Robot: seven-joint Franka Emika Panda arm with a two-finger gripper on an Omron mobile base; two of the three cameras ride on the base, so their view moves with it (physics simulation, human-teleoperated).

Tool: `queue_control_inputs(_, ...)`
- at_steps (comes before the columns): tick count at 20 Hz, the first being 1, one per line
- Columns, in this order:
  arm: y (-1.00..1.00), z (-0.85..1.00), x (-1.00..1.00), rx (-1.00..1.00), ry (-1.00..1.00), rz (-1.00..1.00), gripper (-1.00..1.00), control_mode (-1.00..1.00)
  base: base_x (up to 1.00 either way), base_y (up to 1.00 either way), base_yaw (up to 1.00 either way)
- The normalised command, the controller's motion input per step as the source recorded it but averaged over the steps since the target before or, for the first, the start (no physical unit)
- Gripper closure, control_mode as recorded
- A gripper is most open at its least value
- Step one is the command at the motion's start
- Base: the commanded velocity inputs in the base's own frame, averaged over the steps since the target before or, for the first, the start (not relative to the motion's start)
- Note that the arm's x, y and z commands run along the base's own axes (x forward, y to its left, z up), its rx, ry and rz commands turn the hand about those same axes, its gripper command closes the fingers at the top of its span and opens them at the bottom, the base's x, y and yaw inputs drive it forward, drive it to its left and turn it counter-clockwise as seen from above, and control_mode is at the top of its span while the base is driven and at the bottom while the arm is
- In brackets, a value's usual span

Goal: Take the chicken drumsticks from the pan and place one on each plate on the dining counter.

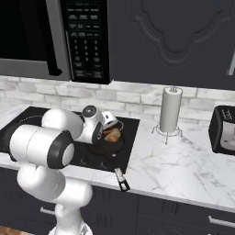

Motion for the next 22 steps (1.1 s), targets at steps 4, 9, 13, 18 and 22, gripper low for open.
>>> queue_control_inputs(4, 0.0, -0.05, 0.15, -0.18, 0.0, 0.02, -1.0, -1.0, 0.0, 0.0, 0.0)
queue_control_inputs(9, 0.0, -0.08, 0.18, -0.12, 0.0, 0.0, -1.0, -1.0, 0.0, 0.0, 0.0)
queue_control_inputs(13, 0.0, -0.09, 0.13, -0.02, 0.0, 0.0, -1.0, -1.0, 0.0, 0.0, 0.0)
queue_control_inputs(18, 0.0, -0.1, 0.07, 0.0, 0.0, 0.0, -1.0, -1.0, 0.0, 0.0, 0.0)
queue_control_inputs(22, 0.0, -0.01, 0.15, 0.0, 0.0, 0.0, -1.0, -1.0, 0.0, 0.0, 0.0)
